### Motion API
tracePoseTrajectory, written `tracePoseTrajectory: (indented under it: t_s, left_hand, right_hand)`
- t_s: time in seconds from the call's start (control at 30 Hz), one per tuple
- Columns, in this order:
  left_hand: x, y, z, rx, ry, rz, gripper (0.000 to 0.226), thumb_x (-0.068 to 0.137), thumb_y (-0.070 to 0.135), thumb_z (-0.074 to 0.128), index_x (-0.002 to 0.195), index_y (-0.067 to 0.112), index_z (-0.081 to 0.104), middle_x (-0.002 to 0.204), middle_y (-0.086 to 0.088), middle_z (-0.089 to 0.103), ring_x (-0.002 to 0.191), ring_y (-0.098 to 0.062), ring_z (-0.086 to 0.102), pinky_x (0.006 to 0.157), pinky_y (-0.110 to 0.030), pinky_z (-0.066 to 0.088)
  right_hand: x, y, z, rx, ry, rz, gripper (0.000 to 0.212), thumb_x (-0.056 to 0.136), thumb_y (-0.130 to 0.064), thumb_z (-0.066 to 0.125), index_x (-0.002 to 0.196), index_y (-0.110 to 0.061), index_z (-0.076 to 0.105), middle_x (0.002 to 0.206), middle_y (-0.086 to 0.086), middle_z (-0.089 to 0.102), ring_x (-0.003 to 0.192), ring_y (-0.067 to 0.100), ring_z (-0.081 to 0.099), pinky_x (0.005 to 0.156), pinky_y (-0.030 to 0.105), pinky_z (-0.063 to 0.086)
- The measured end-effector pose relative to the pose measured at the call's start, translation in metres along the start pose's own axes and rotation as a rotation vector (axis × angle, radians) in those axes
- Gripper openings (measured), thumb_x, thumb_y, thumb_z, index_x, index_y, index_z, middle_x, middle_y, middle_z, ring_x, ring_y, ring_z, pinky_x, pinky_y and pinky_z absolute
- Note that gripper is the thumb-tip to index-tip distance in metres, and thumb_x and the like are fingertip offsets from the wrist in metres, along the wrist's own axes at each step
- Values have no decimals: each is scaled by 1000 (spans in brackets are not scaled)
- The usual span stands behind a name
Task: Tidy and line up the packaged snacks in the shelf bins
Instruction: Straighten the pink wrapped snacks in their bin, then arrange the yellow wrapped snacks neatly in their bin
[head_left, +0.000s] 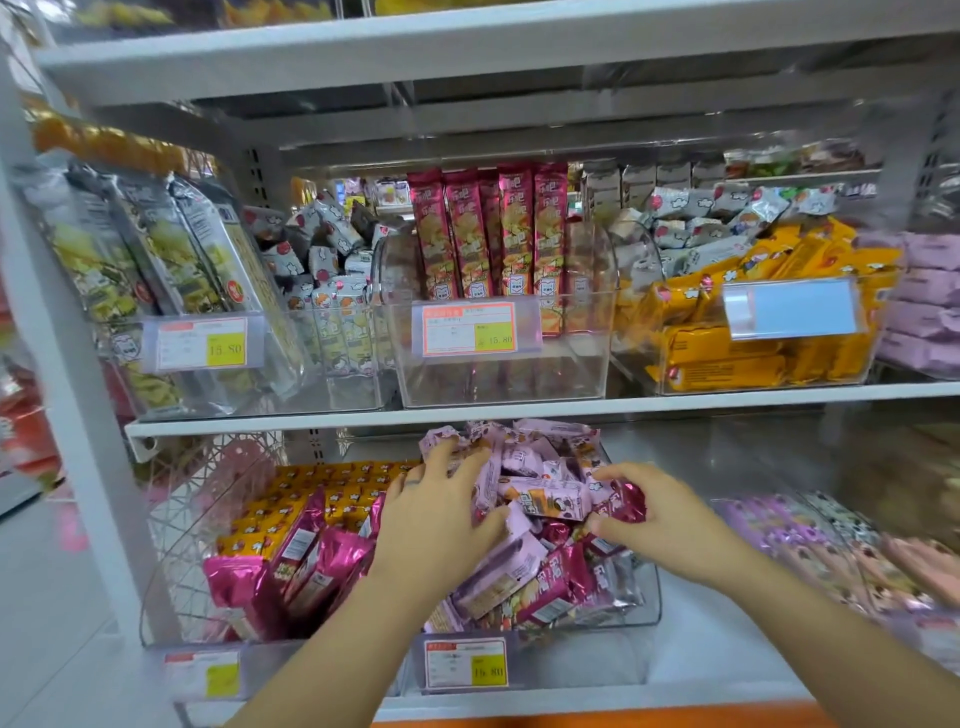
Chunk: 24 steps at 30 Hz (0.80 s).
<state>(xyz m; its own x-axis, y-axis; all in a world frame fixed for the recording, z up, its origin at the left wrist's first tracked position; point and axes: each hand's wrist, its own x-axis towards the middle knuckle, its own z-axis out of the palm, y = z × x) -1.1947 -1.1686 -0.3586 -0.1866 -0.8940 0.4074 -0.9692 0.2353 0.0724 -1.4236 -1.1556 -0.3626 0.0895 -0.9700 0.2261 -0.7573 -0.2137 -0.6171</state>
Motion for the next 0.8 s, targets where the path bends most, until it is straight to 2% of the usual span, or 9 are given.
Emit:
tracePoseTrajectory:
  t_s: [0.13, 0.23, 0.33, 0.4, 0.57, 0.63, 0.7, 0.8]
  left_hand:
    - [-6, -9, -1, -101, 0, 90, 60, 90, 56, 45, 144, 37, 29, 155, 6, 16, 142, -19, 16, 111, -34, 26]
    - [-7, -17, -1, -216, -34, 113, 57, 91, 51, 50, 143, 36, 32, 155, 10, 13, 143, -15, 12, 110, -32, 28]
    - [-6, -21, -1, -258, -52, 131, 55, 91, 48, 51, 142, 35, 34, 155, 9, 14, 143, -15, 11, 111, -32, 27]
    - [-5, -22, 1, -257, -72, 148, 55, 91, 49, 51, 142, 35, 34, 155, 8, 15, 143, -16, 8, 114, -34, 23]
    - [-5, -20, 2, -227, -113, 156, 56, 91, 53, 49, 142, 37, 33, 156, 8, 13, 144, -18, 0, 115, -39, 19]
    - [-6, -19, 3, -237, -114, 157, 56, 91, 53, 49, 142, 36, 35, 157, 7, 13, 145, -19, -3, 116, -40, 18]
    - [-6, -18, 6, -235, -114, 168, 56, 91, 53, 49, 141, 35, 35, 157, 7, 12, 145, -18, -6, 116, -40, 16]
    - [-6, -19, 9, -240, -109, 182, 54, 91, 52, 50, 140, 35, 37, 157, 6, 12, 145, -16, -6, 116, -38, 16]
  right_hand:
    - [-7, 5, -4, -45, 32, -7, 50, 82, -24, 72, 127, -27, 52, 124, -10, 51, 110, 6, 49, 85, 12, 31]
    - [-9, 5, -5, -18, 92, -26, 42, 81, -19, 73, 119, -29, 57, 114, -12, 53, 102, 2, 48, 85, 12, 32]
    - [-13, 2, -4, 32, 133, -118, 34, 78, -16, 76, 100, -36, 59, 103, -17, 56, 97, 3, 55, 93, 24, 44]
    - [-17, 2, -3, 87, 191, -177, 38, 75, -13, 78, 89, -42, 58, 99, -17, 57, 93, 3, 59, 91, 26, 48]
    - [-26, 0, -10, 172, 356, -258, 37, 75, -9, 77, 85, -41, 61, 101, -15, 57, 96, 1, 57, 88, 28, 50]
    - [-30, -4, -16, 174, 420, -287, 40, 75, -8, 76, 85, -42, 59, 102, -15, 56, 98, -1, 55, 87, 22, 48]
    - [-37, -11, -23, 166, 482, -324, 42, 75, -5, 76, 87, -41, 58, 102, -15, 55, 100, -4, 53, 86, 10, 43]
    - [-47, -22, -33, 168, 583, -396, 34, 75, -3, 75, 91, -30, 61, 103, -13, 54, 101, -5, 51, 86, 3, 36]
